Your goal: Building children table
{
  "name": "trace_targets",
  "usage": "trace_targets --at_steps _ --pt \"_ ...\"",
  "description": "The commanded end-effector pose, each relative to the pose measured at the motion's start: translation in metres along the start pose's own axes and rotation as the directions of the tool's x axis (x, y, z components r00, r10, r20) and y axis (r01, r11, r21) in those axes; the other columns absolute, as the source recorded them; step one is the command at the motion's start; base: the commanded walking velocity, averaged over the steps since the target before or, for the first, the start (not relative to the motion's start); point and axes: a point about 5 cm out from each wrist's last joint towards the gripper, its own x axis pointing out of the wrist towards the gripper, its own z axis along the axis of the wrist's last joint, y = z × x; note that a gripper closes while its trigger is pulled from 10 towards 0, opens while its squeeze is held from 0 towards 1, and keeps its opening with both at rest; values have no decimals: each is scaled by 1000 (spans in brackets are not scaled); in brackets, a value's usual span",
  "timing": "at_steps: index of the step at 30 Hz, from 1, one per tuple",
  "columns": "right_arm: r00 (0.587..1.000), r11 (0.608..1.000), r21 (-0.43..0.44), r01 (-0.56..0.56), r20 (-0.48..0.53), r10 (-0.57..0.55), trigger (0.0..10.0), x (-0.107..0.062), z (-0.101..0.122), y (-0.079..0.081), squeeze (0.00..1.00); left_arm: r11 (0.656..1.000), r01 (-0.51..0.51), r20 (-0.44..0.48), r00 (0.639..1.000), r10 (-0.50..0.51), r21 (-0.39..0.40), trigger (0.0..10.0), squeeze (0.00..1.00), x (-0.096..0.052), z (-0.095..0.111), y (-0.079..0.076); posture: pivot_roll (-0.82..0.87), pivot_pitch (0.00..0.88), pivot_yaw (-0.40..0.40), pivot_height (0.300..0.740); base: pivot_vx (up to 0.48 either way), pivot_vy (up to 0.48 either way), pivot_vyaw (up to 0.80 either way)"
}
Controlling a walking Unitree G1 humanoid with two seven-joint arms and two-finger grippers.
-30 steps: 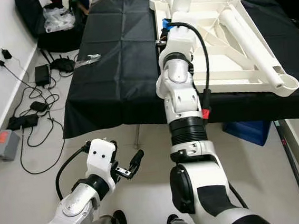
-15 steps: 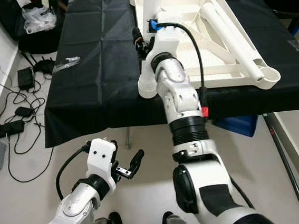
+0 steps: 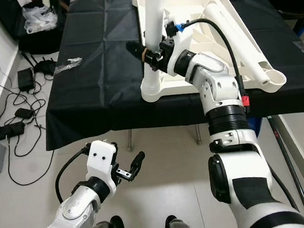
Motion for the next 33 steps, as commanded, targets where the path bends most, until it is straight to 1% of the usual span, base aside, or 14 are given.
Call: trace_targets --at_steps 1,12,13,19,22,23,25,26,27,28,30,31,32,33 --pt "994 996 0 -91 -56 91 10000 8 -12 7 0 1000 5 -22 1000 -5 2 10000 0 -2 -4 -2 163 246 -34 740 0 0 0" --pt "999 999 -36 -32 -41 31 10000 23 -3 2 0 1000 3 -20 1000 -3 -2 10000 0 -1 -3 -2 161 245 -39 740 0 0 0" --pt "1000 999 -32 -8 -28 7 0 25 -2 1 0 1000 3 -20 1000 -3 -2 10000 0 -1 -3 -2 161 245 -38 740 0 0 0" --pt "998 998 -15 62 14 -62 0 28 -4 0 0 1000 -1 -18 1000 0 -2 10000 0 -1 -3 -3 164 239 -45 740 0 0 0" --pt "976 976 -15 218 -4 -218 0 22 -14 -9 0 1000 0 -18 1000 0 0 10000 0 -1 -3 -3 164 236 -47 740 0 0 0" --pt "976 976 -15 218 -4 -218 0 22 -14 -9 0 1000 0 -18 1000 0 0 10000 0 -1 -3 -3 164 236 -47 740 0 0 0" --pt "950 951 -12 310 -18 -310 0 18 -21 -12 0 1000 2 -18 1000 -2 0 10000 0 -2 -4 -3 162 228 -43 740 0 0 0" --pt "950 951 -12 310 -18 -310 0 18 -21 -12 0 1000 2 -18 1000 -2 0 10000 0 -2 -4 -3 162 228 -43 740 0 0 0" --pt "926 926 -11 377 -24 -377 0 16 -25 -12 0 1000 4 -19 1000 -4 0 10000 0 -2 -4 -3 161 226 -37 740 0 0 0" --pt "926 926 -11 377 -24 -377 0 16 -25 -12 0 1000 4 -19 1000 -4 0 10000 0 -2 -4 -3 161 226 -37 740 0 0 0" --pt "840 840 -55 540 -15 -542 0 10 -27 -13 0 1000 8 -20 1000 -8 2 10000 0 -2 -4 -3 158 222 -37 740 0 0 0" --pt "840 840 -55 540 -15 -542 0 10 -27 -13 0 1000 8 -20 1000 -8 2 10000 0 -2 -4 -3 158 222 -37 740 0 0 0" --pt "798 796 -70 601 -7 -603 0 8 -28 -13 0 1000 9 -21 1000 -9 2 10000 0 -2 -4 -3 156 220 -35 740 0 0 0" --pt "798 796 -70 601 -7 -603 0 8 -28 -13 0 1000 9 -21 1000 -9 2 10000 0 -2 -4 -3 156 220 -35 740 0 0 0"
